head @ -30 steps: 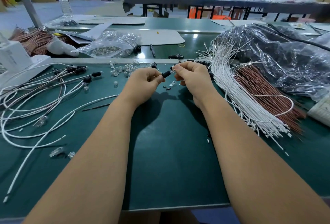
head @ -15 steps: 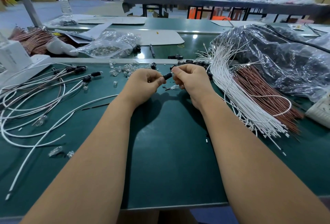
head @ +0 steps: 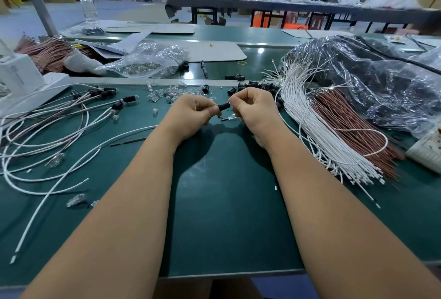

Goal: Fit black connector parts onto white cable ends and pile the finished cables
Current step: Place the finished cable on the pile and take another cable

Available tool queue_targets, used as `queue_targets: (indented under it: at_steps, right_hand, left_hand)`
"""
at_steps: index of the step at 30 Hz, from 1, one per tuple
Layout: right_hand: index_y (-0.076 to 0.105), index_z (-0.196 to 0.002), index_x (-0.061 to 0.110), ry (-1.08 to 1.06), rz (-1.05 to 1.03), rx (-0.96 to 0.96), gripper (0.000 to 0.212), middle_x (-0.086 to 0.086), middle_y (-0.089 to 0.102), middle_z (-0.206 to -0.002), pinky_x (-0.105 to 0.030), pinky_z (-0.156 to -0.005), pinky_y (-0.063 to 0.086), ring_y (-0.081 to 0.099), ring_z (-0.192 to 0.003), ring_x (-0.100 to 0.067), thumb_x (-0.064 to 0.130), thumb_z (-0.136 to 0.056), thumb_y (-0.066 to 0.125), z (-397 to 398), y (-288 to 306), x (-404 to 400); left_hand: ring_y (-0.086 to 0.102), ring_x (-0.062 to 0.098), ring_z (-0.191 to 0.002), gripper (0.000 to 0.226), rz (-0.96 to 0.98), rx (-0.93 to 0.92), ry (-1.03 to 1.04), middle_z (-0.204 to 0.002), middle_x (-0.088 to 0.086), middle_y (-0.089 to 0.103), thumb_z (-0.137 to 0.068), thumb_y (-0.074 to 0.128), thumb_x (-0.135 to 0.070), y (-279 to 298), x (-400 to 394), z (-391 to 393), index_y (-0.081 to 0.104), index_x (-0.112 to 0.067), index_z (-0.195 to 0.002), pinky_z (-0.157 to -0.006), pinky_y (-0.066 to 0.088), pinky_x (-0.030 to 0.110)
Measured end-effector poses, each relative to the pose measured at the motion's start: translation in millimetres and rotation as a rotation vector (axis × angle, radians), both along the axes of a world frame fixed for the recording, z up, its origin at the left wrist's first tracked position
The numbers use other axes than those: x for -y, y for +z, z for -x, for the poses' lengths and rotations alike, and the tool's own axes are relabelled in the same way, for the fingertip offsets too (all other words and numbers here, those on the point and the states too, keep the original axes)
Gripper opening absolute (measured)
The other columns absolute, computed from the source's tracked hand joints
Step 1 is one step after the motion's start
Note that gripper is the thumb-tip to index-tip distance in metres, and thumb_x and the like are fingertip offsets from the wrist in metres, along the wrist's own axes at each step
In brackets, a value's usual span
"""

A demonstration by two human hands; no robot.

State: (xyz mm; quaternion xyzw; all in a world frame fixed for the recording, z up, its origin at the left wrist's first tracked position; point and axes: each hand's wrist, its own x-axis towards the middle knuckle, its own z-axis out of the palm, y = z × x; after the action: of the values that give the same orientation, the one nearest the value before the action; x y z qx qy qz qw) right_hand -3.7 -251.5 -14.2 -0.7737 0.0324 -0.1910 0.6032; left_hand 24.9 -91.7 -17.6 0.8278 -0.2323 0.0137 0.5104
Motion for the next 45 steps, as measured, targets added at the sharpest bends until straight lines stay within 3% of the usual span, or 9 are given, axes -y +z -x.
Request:
queue_targets:
  at_steps: [6,10,14,19,27,32,36,40,45]
  right_hand:
    - [0.060,-0.071,0.013,0.019,-0.044,-0.029,0.021,0.006,0.057,-0.055,-0.013,-0.047,0.042,0.050,-0.043,0.001,0.012,-0.092,0.062,0,0,0]
    - [0.058,-0.071,0.012,0.044,-0.085,-0.022,0.023,0.002,0.058,-0.056,-0.014,-0.045,0.041,0.052,-0.043,-0.002,0.010,-0.094,0.061,0,0,-2]
    - [0.055,-0.070,0.012,0.076,-0.102,-0.027,0.025,0.001,0.058,-0.055,-0.014,-0.043,0.040,0.052,-0.042,-0.002,0.009,-0.095,0.058,1,0,-4]
    - [0.053,-0.070,0.012,0.112,-0.070,-0.030,0.027,-0.002,0.058,-0.057,-0.014,-0.044,0.039,0.052,-0.043,-0.004,0.010,-0.097,0.056,1,2,-4]
    - [0.052,-0.074,0.010,0.156,-0.142,-0.018,0.024,0.000,0.062,-0.056,-0.020,-0.051,0.048,0.057,-0.051,-0.011,0.007,-0.098,0.053,4,3,-7]
    - [0.058,-0.081,0.007,0.134,-0.236,0.017,0.024,-0.006,0.065,-0.064,-0.024,-0.056,0.053,0.059,-0.055,-0.016,0.015,-0.101,0.049,4,8,-13]
    - [0.061,-0.090,0.003,0.171,-0.424,-0.013,0.032,-0.013,0.064,-0.069,-0.026,-0.057,0.053,0.061,-0.059,-0.020,0.021,-0.104,0.039,4,13,-17]
    - [0.060,-0.093,0.005,0.139,-0.274,0.054,0.004,-0.008,0.066,-0.075,-0.024,-0.062,0.054,0.064,-0.064,-0.013,0.005,-0.095,0.056,5,9,-19]
    - [0.057,-0.091,0.007,0.042,-0.174,0.144,0.006,-0.009,0.067,-0.076,-0.026,-0.064,0.056,0.063,-0.061,-0.009,0.002,-0.095,0.056,6,7,-23]
  left_hand:
    - [0.037,0.002,-0.045,0.013,-0.008,0.034,0.013,-0.055,-0.004,0.052,-0.092,0.063,-0.015,1,1,1,0.074,-0.013,-0.085,-0.047,0.031,0.012]
    - [0.034,0.010,-0.050,0.019,0.001,0.040,0.008,-0.057,0.004,0.047,-0.092,0.062,-0.013,3,3,5,0.070,-0.019,-0.076,-0.047,0.029,0.017]
    - [0.030,0.017,-0.054,0.016,0.044,0.033,-0.001,-0.060,0.009,0.043,-0.093,0.061,-0.012,4,2,7,0.072,-0.012,-0.082,-0.048,0.024,0.022]
    - [0.028,0.008,-0.045,0.016,0.070,0.011,-0.002,-0.055,0.005,0.042,-0.094,0.060,-0.010,3,2,6,0.073,-0.003,-0.089,-0.045,0.024,0.017]
    - [0.027,0.015,-0.053,0.016,0.096,0.024,-0.007,-0.056,0.005,0.039,-0.094,0.060,-0.011,3,2,6,0.074,-0.004,-0.091,-0.050,0.023,0.024]
    - [0.032,0.013,-0.057,0.015,0.170,0.027,0.015,-0.058,0.003,0.041,-0.094,0.059,-0.010,3,3,5,0.072,-0.007,-0.089,-0.053,0.028,0.021]
    - [0.038,0.016,-0.059,0.017,0.214,0.047,0.058,-0.057,0.002,0.045,-0.094,0.059,-0.012,2,3,3,0.071,-0.015,-0.082,-0.059,0.033,0.027]
    - [0.039,0.017,-0.059,0.017,0.196,0.078,0.057,-0.057,0.003,0.046,-0.095,0.058,-0.012,2,3,3,0.072,-0.011,-0.086,-0.058,0.033,0.026]
    - [0.037,0.008,-0.051,0.018,0.162,0.115,0.096,-0.055,0.000,0.047,-0.096,0.056,-0.016,4,7,6,0.072,-0.010,-0.088,-0.051,0.033,0.018]
